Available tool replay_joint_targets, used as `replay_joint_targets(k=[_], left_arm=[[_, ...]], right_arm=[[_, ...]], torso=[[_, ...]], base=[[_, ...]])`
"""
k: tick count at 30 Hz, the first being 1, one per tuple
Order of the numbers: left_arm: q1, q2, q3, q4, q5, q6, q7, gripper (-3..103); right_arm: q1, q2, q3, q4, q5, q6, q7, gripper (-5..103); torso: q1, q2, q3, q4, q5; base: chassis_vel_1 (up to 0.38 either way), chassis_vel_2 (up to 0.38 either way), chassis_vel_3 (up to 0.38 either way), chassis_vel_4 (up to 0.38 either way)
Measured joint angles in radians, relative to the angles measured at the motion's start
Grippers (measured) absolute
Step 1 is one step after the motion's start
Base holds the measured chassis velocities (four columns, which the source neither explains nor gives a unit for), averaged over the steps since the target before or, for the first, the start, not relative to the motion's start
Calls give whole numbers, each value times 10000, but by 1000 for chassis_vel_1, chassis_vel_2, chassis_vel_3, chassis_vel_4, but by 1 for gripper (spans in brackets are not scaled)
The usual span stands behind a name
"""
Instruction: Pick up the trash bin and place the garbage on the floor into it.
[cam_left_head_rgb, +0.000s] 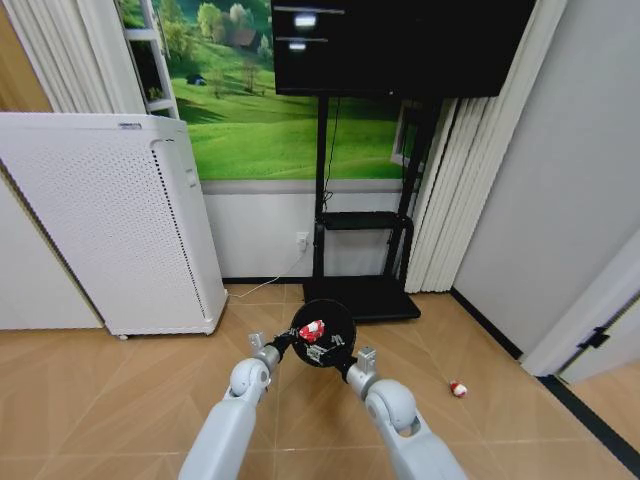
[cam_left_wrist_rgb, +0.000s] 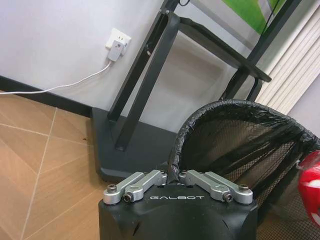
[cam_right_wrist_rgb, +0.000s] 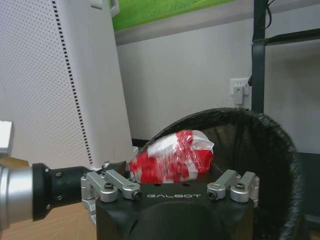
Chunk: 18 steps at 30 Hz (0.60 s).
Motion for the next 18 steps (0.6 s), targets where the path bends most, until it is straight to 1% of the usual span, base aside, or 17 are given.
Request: replay_joint_targets(k=[1,2,3,6,8,10,11,12,14,15,17,18], left_arm=[[53,77,8,-103,-2,26,-1,3],[53,77,8,-103,-2,26,-1,3],[92,145,10,-174,-6,39,-2,3],[136,193,5,-259,-7,46,-18,3],[197,243,-28,-376,-12,49,-62,3],[336,380,-132,-599,21,50,-101,3],[336,380,-132,-599,21,50,-101,3],[488,496,-323,-802,187,40,-104,3],[801,695,-705,-1149,798,-135,-61,3],[801,695,-705,-1149,798,-135,-61,3],[1183,945,-1027,-1598,1231,-284,7,3],[1183,945,-1027,-1598,1231,-284,7,3]], right_arm=[[6,-6,168,5,1,12,-9,93],[6,-6,168,5,1,12,-9,93],[20,-9,312,34,1,13,-19,99],[22,-6,447,116,19,18,-12,100],[3,26,643,299,154,26,96,100],[-11,72,1017,589,441,51,404,100],[-11,72,1017,589,441,51,404,100],[-3,77,1303,750,658,111,902,100],[65,73,1754,786,845,251,1871,100],[65,73,1754,786,845,251,1871,100],[161,88,2127,548,875,320,2470,100],[161,88,2127,548,875,320,2470,100]], torso=[[0,0,0,0,0],[0,0,0,0,0],[0,0,-1,1,0],[0,0,0,1,0],[0,0,-1,1,0],[0,1,-1,-1,-1],[0,1,-1,-1,-1],[0,0,-1,-1,-2],[0,0,-1,1,-1],[0,0,-1,1,-1],[-1,0,-1,2,0],[-1,0,-1,2,0]], base=[[0,0,0,0],[0,0,0,0],[0,0,0,0],[0,0,0,0],[0,0,0,0],[0,0,0,0],[0,0,0,0],[0,0,0,0],[0,0,0,0],[0,0,0,0],[0,0,0,0],[0,0,0,0]])
